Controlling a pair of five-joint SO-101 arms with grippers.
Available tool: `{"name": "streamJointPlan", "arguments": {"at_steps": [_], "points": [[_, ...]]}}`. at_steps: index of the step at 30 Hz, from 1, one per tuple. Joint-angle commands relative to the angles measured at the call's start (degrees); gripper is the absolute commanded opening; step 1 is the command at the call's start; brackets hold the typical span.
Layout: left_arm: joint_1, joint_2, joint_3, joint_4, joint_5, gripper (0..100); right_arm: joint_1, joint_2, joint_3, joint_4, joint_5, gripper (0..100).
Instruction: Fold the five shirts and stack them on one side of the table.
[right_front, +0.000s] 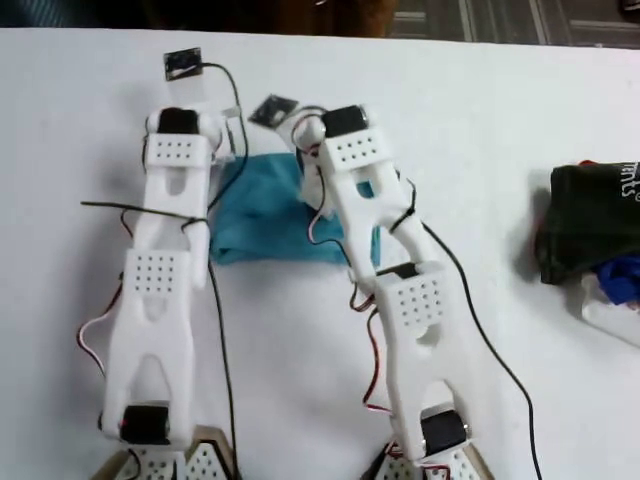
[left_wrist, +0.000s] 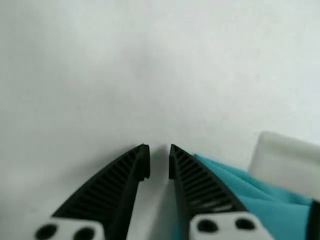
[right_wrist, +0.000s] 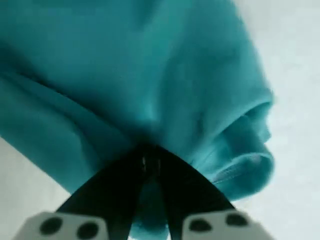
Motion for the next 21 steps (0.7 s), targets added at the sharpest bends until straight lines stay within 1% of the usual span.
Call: {"name": "streamJointPlan", "arguments": {"at_steps": [1,7,11,14,18,21], "points": [[-0.4,-0.5,-1.8,-0.2,0.5,9,-0.3,-0.2,-1.9,5.1,-0.2,1.8],[-0.4,-0.5,-1.8,-0.3,0.4,9,1.3,-4.0,3.8,5.7,0.5,1.8],[-0.4,-0.5,-1.8,-0.3,0.4,9,1.2,-10.1,13.7,5.7,6.1,1.8],[-0.4,-0.5,-1.8,-0.4,0.4,9,1.5,-15.4,21.6,5.4,7.9,1.8],[-0.4,-0.5,-1.7,-0.4,0.4,9,1.5,-21.4,27.3,5.4,8.2,1.8],[-0.4,-0.5,-1.7,-0.4,0.4,9,1.8,-22.9,30.1,4.4,8.2,1.8]]}}
